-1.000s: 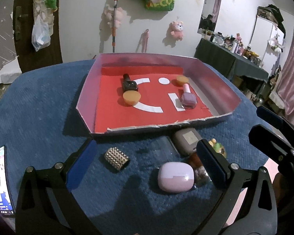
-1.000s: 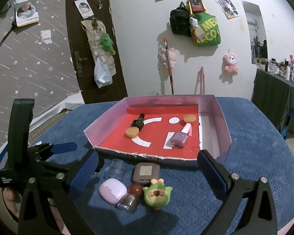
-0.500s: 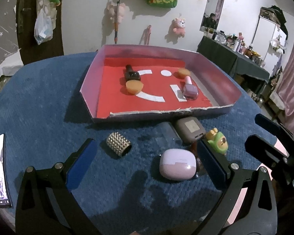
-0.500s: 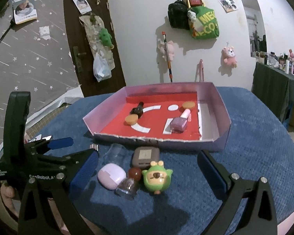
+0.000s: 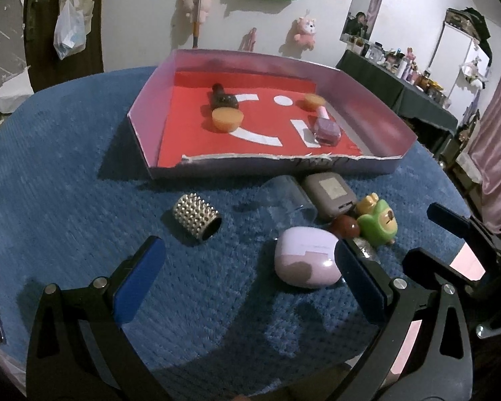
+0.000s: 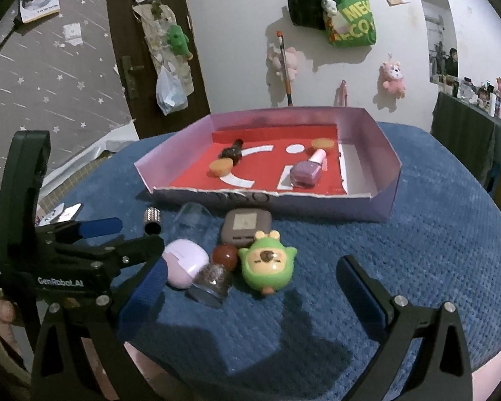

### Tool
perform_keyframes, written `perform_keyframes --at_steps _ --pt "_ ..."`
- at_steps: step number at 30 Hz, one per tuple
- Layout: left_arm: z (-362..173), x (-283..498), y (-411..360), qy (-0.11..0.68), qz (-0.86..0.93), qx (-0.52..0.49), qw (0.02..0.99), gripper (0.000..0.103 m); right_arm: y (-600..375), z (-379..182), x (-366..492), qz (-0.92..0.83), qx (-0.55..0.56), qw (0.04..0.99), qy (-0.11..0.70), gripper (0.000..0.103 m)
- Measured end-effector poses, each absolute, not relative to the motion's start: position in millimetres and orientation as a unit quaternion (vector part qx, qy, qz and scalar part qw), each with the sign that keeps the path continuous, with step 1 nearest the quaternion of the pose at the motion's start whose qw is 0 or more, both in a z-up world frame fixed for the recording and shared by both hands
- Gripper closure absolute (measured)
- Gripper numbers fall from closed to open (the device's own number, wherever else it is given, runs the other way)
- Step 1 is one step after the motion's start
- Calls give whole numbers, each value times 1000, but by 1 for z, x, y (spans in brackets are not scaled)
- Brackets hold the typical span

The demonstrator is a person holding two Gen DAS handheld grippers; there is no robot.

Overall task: Organize rigid objects
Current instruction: 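Move both tools down toward the remaining items beside the tray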

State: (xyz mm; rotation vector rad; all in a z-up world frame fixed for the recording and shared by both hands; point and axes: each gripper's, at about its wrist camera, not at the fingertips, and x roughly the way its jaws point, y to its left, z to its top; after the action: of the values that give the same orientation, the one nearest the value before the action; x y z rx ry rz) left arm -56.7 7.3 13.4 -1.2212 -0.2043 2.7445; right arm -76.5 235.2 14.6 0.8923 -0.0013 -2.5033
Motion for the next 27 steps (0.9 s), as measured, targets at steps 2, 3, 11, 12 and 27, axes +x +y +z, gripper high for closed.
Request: perform_keyframes --at_steps 2,3,11,12,27 --pt "11 -57 7 -70 908 -407 67 0 236 12 -79 -914 330 235 -1 0" --pt "10 -57 6 -72 907 -408 67 0 237 11 -80 -914 331 233 -2 0" --pt "7 -58 -10 -87 910 -403 48 0 245 5 -87 -920 331 209 2 0" --pt "7 -59 -13 -89 911 -401 42 1 246 5 -88 -921 331 206 2 0" --pt "-6 -87 -24 -90 905 -415 17 12 244 -14 -111 -911 360 199 -2 16"
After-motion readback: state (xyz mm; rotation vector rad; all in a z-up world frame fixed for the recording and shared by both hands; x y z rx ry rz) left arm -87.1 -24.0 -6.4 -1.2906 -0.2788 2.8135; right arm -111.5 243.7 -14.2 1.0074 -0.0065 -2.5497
